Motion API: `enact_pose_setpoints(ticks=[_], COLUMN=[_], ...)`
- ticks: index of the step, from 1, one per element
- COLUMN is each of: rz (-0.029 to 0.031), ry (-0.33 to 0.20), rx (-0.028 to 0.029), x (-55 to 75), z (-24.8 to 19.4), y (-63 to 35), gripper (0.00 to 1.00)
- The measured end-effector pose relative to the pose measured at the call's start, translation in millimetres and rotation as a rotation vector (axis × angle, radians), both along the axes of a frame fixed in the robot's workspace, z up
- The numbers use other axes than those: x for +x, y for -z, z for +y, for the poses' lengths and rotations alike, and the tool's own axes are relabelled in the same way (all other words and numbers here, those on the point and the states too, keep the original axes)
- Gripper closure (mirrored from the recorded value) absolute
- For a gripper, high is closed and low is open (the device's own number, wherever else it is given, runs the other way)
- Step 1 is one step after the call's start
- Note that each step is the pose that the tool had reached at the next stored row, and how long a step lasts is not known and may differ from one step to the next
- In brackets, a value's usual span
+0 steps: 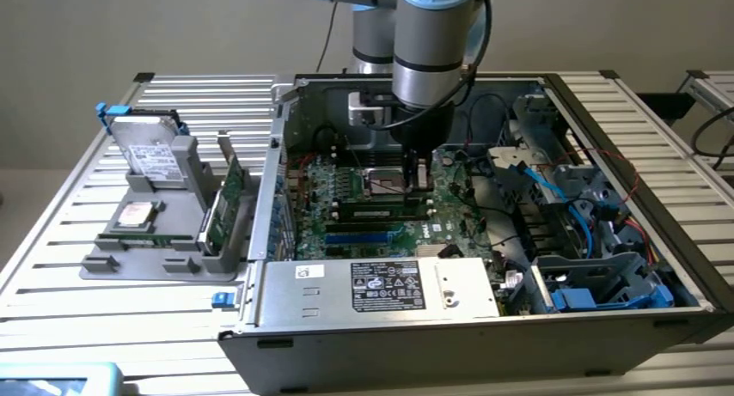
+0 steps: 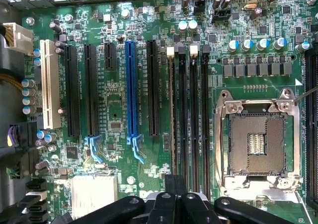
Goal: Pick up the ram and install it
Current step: 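Press down the ram until it locks into place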
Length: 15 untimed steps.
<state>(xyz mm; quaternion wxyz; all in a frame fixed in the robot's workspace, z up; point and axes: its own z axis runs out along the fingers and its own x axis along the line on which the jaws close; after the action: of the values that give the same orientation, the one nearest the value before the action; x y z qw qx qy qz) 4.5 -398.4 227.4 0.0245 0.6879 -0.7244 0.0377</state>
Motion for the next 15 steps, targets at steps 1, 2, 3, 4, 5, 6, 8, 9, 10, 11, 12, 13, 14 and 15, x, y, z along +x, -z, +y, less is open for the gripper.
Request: enact_pose_setpoints(ticks=[1,2,3,4,5,6,8,9,10,11,12,13,14,15], rz=[-0.0003,-0.0003,-0.0001,-0.0002,-0.0003,-0.0002,-0.0002,-0.0002,-0.0001,-0.0002,-0.0001,-0.0001,-0.0001,-0.0002], ry=[0.0,0.0,0.0,0.0,0.0,0.0,0.0,0.0,0.0,0.0,0.0,0.0,0.0,0.0], rx=[0.0,-0.0003,0.0,0.0003,0.0003,0.0002,0.0001,0.0001,0.0,0.0002,0.0,0.0,0.0001,0.0003], x=[-0.7,-2.6,-5.6,-9.9,-14.7,-19.0,-28.4,-32.9,-37.3,-41.9,-46.1,-49.6,-51.7,-53.1], z=[0.0,0.0,-0.1,-0.1,0.0,0.0,-0.1,-0.1,-0.1,-0.1,-0.1,-0.1,-0.1,0.0], y=[-4.3,-8.8,-11.2,-11.7,-11.7,-11.8,-11.8,-11.8,-11.9,-11.8,-11.9,-11.9,-11.8,-11.7], gripper=[0.89,0.89,0.89,0.89,0.89,0.89,0.89,0.89,0.89,0.89,0.89,0.89,0.89,0.89])
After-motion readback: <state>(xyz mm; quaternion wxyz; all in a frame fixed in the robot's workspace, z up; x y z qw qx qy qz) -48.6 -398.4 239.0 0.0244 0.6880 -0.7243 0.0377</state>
